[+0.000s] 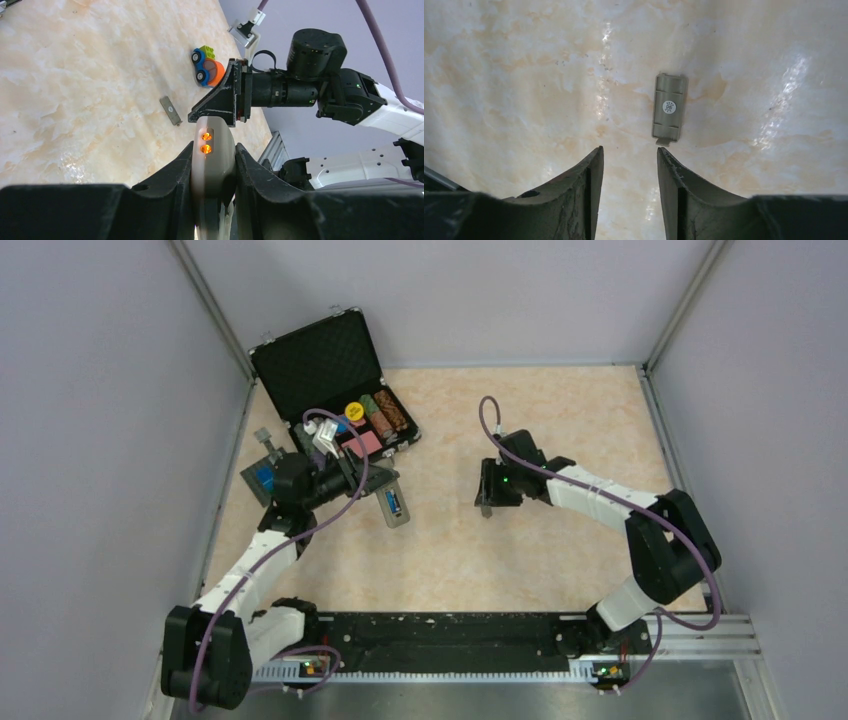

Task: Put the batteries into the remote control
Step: Pick up the battery cover at the center of the board.

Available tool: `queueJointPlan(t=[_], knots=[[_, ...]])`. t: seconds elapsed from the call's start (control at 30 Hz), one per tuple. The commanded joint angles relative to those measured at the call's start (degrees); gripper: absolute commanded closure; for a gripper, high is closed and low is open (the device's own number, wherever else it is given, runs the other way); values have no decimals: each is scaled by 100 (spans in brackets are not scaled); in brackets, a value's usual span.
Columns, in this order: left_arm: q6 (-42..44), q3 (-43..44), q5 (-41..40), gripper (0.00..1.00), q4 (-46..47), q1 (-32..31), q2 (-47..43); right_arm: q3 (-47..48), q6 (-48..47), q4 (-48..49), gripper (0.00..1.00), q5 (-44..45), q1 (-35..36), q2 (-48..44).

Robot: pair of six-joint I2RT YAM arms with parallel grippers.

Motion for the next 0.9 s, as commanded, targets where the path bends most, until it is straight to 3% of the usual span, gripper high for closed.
queueJointPlan(t=[0.0, 0.07, 0.17, 0.43, 0.87], knots=[[-42, -45, -12, 100, 424, 33, -122, 166, -1540, 29, 60, -135, 28, -224], [-41, -41, -5, 100, 417, 48, -119, 289, -2429, -145, 62, -295, 173, -122], [-50, -34, -12, 100, 419, 105, -142, 473, -3697, -466, 62, 339, 641, 54], [-75, -2, 51, 100, 367, 390, -230, 326, -5349, -254, 58, 637, 902, 221], [-107, -35, 113, 100, 375, 815, -144, 101, -6143, 2, 64, 532, 923, 368]])
